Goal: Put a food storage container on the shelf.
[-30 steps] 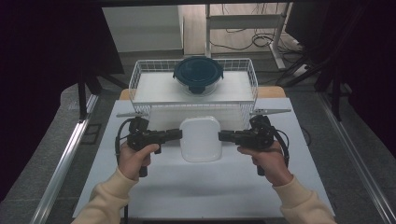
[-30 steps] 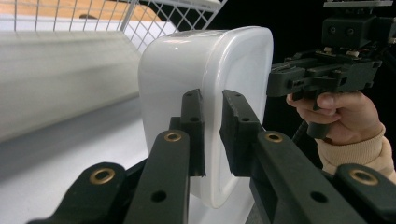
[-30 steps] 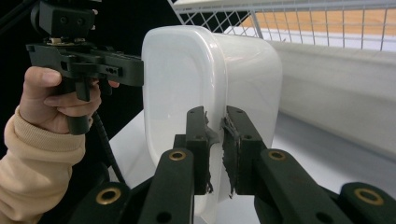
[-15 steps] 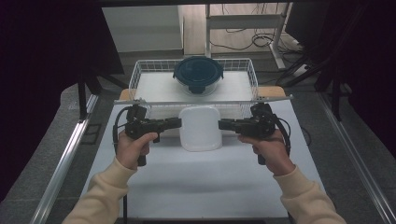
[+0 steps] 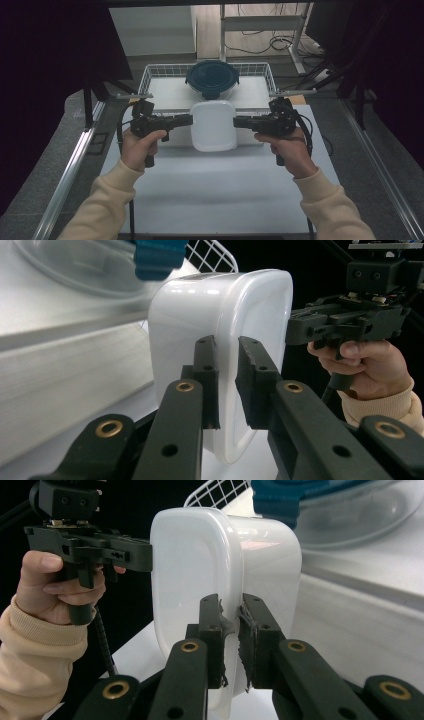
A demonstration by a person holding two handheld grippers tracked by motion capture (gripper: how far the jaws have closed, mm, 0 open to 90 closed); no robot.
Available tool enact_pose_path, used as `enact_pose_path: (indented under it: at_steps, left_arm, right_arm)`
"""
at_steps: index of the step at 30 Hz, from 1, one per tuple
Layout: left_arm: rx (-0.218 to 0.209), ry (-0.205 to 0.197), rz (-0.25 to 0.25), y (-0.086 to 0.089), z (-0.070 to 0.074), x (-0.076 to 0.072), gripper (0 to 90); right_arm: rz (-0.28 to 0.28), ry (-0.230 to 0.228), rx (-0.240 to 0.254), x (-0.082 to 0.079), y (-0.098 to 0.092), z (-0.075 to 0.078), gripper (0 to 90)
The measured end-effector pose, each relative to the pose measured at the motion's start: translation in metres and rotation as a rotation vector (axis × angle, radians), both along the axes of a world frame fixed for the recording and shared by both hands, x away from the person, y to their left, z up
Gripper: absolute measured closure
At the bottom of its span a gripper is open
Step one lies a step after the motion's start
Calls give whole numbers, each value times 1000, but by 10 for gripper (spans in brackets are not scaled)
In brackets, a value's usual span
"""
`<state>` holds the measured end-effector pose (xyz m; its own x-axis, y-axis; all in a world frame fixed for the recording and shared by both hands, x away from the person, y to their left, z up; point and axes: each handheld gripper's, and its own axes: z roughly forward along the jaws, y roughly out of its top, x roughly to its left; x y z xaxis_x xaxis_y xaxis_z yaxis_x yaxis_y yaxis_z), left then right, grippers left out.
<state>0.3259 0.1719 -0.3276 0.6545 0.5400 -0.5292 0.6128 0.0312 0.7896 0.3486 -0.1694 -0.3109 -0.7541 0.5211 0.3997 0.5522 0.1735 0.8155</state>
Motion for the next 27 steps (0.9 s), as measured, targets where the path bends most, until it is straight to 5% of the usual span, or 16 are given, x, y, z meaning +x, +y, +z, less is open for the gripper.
enact_pose_path:
  at_steps: [27]
  left_arm:
    - [21, -75, 26, 4, 55, 19, 805]
  right_arm:
    - [2, -62, 7, 26, 6, 50, 797]
